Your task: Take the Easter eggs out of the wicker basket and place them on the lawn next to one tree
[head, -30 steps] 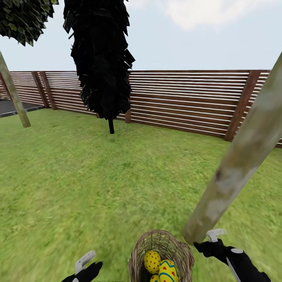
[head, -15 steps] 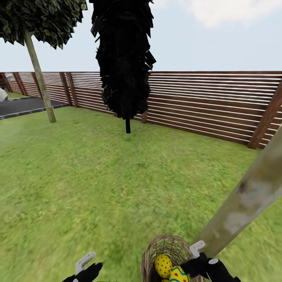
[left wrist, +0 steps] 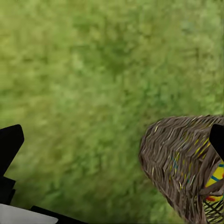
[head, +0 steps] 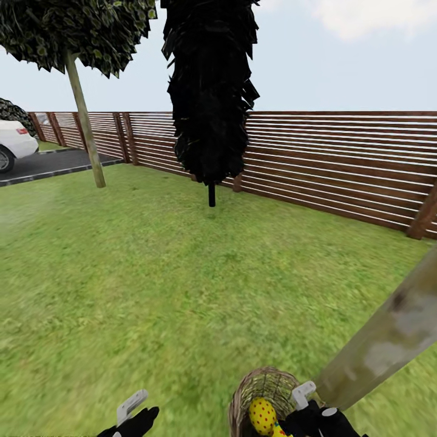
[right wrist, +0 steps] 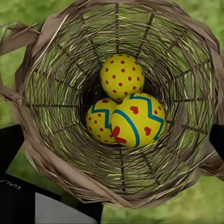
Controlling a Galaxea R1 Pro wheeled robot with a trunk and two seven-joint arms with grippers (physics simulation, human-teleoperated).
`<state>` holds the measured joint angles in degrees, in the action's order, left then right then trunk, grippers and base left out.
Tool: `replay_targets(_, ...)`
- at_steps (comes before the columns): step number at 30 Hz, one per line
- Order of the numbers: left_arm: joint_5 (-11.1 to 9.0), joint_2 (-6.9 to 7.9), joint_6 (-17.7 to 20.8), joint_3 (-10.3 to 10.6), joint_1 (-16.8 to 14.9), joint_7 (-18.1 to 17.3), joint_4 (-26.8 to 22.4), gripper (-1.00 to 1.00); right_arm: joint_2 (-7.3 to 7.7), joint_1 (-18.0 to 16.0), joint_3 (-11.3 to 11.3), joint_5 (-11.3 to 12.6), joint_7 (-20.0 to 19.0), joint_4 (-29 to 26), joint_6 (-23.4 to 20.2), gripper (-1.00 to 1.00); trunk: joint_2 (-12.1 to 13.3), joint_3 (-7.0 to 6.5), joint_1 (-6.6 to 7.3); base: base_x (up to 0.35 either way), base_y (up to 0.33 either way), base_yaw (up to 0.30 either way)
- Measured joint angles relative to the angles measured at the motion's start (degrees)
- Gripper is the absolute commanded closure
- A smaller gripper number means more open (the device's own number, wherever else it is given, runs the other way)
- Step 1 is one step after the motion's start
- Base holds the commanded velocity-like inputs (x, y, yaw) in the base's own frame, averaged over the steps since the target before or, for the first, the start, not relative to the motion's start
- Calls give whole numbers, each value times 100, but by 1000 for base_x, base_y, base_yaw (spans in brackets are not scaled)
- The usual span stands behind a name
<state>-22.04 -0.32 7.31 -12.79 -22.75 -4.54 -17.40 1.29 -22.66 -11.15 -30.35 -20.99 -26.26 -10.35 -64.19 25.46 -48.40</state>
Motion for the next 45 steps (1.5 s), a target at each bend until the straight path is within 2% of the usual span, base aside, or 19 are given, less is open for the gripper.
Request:
replay_targets(10,0,0,-4,-4,0,0,-13,-100,19,0,-8,12,0,177,26,-100,0,0,0,0,0,2)
replay_targets(17,0,0,-5,-4,0,0,-9,-100,31,0,-54,94,-27,102,2,-100,-279,125,-153,0,0,0)
replay_targets(19,0,0,-6,-4,0,0,-7,-100,24,-12,-63,234,-11,82,-10,-100,-360,161,-197,0,0,0)
replay_targets(21,0,0,-7,-4,0,0,-2,-100,20,-54,-65,490,3,80,-133,-100,-440,197,-241,0,0,0)
replay_targets(22,0,0,-8,-4,0,0,-1,-100,19,-69,-66,635,19,80,-310,-100,-480,215,-263,0,0,0)
replay_targets(24,0,-3,-8,-4,0,0,0,-100,16,-121,-68,982,156,75,-940,-100,-560,251,-307,0,0,0)
replay_targets(26,0,-8,-8,-4,0,0,1,-100,-33,-197,-65,1267,507,71,-1404,-100,-641,287,-351,0,0,0)
replay_targets(28,0,-8,-6,-4,0,4,1,-100,-117,-211,-67,1326,747,67,-1478,-100,-721,323,-395,0,0,0)
replay_targets(30,0,-9,-6,-4,0,6,1,-100,-189,-223,-69,1376,1185,43,-1507,-100,-801,359,-439,0,0,0)
replay_targets(32,1,-9,-8,-5,0,8,1,-100,-260,-227,-70,1613,1481,-83,-1516,-100,-881,395,-483,0,0,0)
replay_targets(36,1,-9,-9,-5,0,9,1,-100,-293,-228,-60,2048,1673,-312,-1522,-100,-1042,466,-571,0,0,0)
replay_targets(38,1,-9,-9,-4,0,9,3,-100,-301,-243,-59,2117,1722,-414,-1523,-100,-1122,502,-615,0,0,0)
replay_targets(45,1,-9,-9,-5,0,9,8,-100,-322,-274,-26,2130,1721,-439,-1542,-100,-1403,628,-768,0,0,0)
